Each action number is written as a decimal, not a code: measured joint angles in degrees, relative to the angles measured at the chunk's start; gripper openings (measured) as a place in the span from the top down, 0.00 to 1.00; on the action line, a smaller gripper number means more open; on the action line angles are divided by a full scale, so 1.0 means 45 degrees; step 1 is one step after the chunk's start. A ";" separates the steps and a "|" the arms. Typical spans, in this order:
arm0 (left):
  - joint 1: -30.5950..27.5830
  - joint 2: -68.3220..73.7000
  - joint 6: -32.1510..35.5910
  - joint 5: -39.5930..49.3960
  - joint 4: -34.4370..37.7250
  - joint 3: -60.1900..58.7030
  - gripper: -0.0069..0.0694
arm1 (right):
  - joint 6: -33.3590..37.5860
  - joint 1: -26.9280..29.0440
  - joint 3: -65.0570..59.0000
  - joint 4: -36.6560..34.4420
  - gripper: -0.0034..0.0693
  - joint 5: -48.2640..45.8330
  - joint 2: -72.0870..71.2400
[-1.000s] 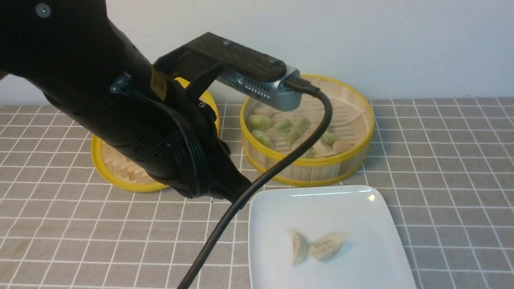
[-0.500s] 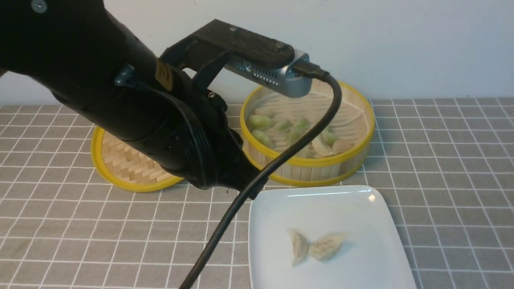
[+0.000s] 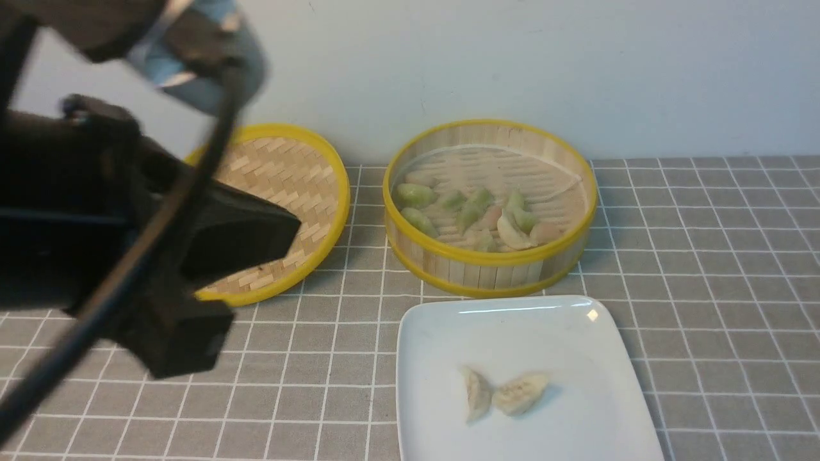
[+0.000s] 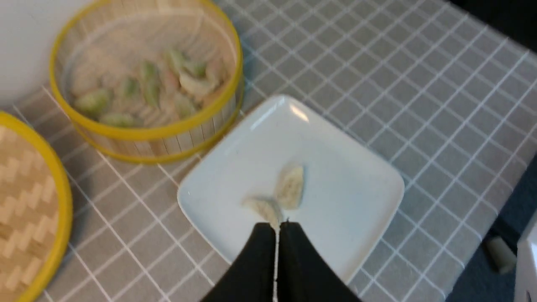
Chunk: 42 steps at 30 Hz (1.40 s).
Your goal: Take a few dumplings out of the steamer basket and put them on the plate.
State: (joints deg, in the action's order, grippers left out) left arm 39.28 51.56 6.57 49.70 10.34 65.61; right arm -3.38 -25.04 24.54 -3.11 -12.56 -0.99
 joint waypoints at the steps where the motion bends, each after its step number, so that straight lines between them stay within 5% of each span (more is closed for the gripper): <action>1: 0.0000 -0.0386 0.0011 -0.0310 0.0000 -0.0288 0.92 | 0.0000 0.0000 0.0000 0.0000 0.97 0.0000 0.0000; 21: 0.0000 -0.3342 0.0035 -0.0706 -0.0142 -0.1595 0.92 | -0.0036 0.0000 -0.0004 0.0000 0.97 0.0000 0.0000; 31: -0.0054 -0.3394 -0.0614 -0.0397 -0.1828 -0.1616 0.92 | -0.0036 0.0000 -0.0004 0.0000 0.97 0.0000 0.0000; 35: -0.0870 -0.3893 -0.0910 -0.0538 -0.2092 -0.2140 0.92 | -0.0036 0.0000 -0.0004 0.0000 0.97 0.0000 0.0000; 42: -0.3800 -0.6494 -0.0897 -0.3614 -0.2165 -0.6529 0.92 | -0.0036 0.0000 -0.0004 0.0000 0.97 0.0000 0.0000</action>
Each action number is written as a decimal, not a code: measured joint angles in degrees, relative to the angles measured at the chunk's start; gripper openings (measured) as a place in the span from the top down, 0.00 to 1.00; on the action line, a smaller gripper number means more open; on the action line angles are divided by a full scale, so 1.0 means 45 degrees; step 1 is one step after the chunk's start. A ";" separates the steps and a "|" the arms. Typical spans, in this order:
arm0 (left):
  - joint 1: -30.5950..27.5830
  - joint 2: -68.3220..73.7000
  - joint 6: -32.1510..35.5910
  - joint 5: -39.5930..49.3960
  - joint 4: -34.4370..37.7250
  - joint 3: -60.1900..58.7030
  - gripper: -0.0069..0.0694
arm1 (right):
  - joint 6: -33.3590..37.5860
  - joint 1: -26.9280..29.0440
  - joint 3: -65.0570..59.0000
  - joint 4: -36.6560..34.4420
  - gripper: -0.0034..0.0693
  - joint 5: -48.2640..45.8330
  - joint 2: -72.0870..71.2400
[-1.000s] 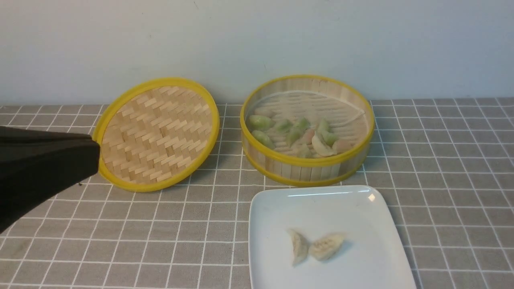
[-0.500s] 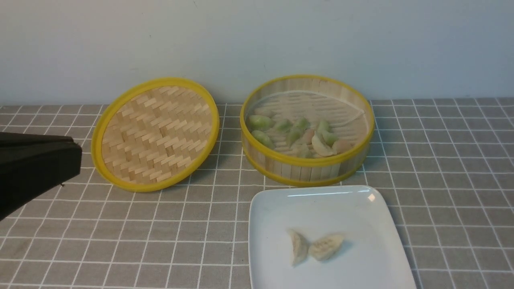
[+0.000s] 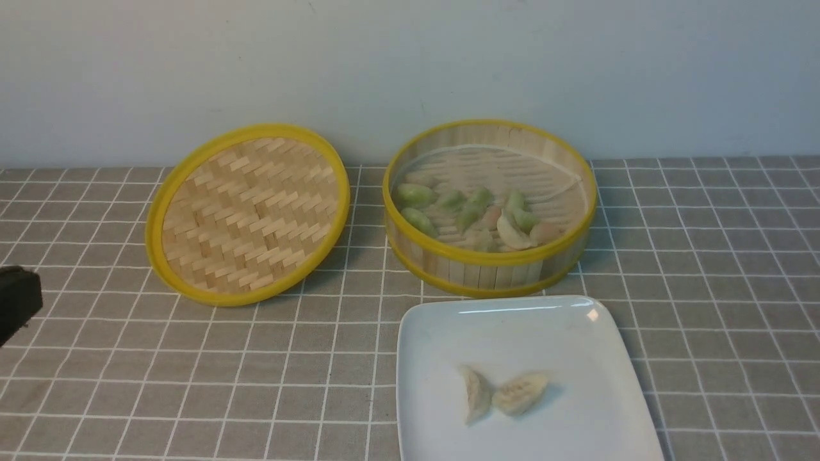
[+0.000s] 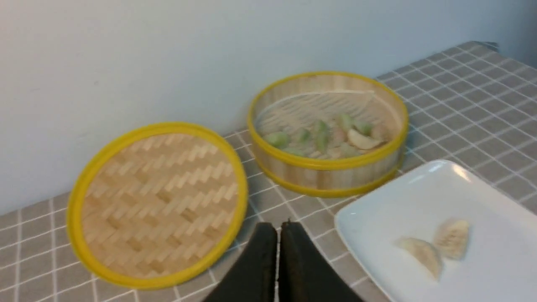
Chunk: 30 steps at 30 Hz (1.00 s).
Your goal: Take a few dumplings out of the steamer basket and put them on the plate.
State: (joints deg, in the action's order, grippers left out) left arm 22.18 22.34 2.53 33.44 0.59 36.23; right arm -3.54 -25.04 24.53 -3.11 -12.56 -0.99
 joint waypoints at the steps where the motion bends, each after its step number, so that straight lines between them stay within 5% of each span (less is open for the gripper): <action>1: -0.0616 -0.0621 0.0009 -0.0610 0.0017 -0.0994 0.92 | 0.0000 0.0000 0.0000 0.0000 0.97 0.0000 0.0000; 13: -0.3755 -0.4783 0.0260 -0.2528 0.0409 -0.7912 0.92 | 0.0000 0.0000 0.0000 0.0000 0.97 0.0000 0.0000; 30: -0.4060 -0.4970 0.1225 -0.2579 0.0445 -0.8362 0.92 | 0.0000 0.0000 0.0000 0.0000 0.97 0.0000 0.0000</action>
